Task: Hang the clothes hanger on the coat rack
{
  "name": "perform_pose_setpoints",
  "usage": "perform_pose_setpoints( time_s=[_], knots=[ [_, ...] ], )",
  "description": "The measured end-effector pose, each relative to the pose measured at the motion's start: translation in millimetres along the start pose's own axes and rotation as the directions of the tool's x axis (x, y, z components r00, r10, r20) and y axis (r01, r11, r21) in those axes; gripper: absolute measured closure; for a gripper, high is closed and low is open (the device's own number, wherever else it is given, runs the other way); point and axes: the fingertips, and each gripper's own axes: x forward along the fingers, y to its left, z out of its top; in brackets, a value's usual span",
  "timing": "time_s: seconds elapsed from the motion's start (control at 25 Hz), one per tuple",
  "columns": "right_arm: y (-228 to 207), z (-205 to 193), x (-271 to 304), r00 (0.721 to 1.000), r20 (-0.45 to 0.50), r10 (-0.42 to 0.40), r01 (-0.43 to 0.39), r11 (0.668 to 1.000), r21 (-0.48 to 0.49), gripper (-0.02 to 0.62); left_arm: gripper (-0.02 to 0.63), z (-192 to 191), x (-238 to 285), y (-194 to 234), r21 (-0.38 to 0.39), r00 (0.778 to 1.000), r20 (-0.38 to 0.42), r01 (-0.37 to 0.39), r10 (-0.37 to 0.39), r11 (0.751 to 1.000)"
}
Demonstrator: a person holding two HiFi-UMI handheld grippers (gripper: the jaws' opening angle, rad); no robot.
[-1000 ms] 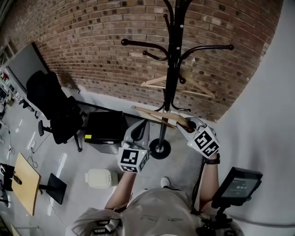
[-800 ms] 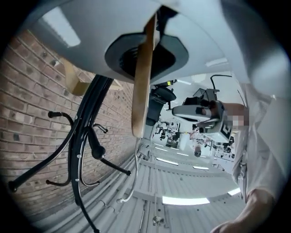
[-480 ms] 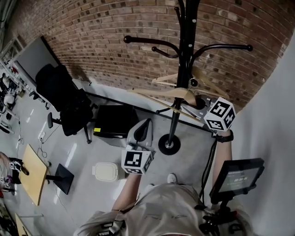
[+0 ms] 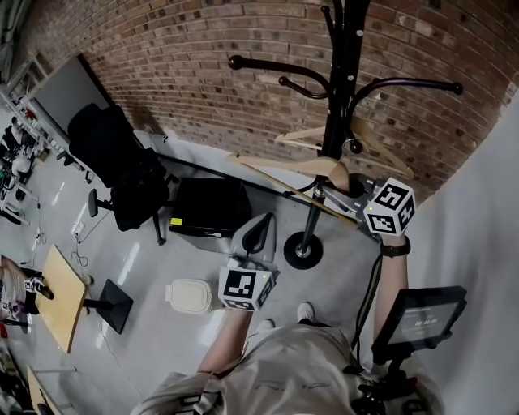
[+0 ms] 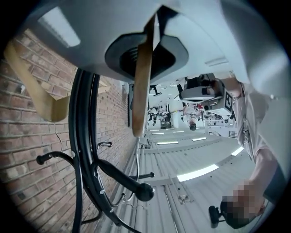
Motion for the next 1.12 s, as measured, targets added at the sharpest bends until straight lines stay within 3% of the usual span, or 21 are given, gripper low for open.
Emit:
perform_pose_setpoints(
  time_s=[0.16, 0.4, 0.64, 0.96, 1.12],
  knots=[
    [0, 2, 1, 0.992, 0.001, -0.129, 0.129, 0.987, -0.094, 0.589, 0.604, 1, -6, -3, 0.002, 1.000, 0.011, 0.010, -0.010, 1.000],
    [-5, -4, -4, 0.945, -0.013, -0.327, 0.318, 0.926, -0.206, 0.566, 0.604, 4, -18, -8, 0.000, 0.999, 0.025, 0.045, -0.045, 0.999],
    [-5, -4, -10, 0.863, 0.007, -0.505, 0.482, 0.819, -0.312, 0.502, 0.604, 10, -35, -11, -0.003, 0.995, 0.052, 0.082, -0.082, 0.997],
    [-2, 0, -51, 0.733, 0.055, -0.678, 0.669, 0.704, -0.238, 0.472, 0.604, 18, -53, -16, -0.016, 0.988, 0.069, 0.141, -0.140, 0.990],
    [21, -4, -69, 0.691, 0.066, -0.720, 0.710, 0.659, -0.246, 0.473, 0.604, 14, -66, -21, -0.030, 0.982, 0.069, 0.179, -0.177, 0.983]
  ],
)
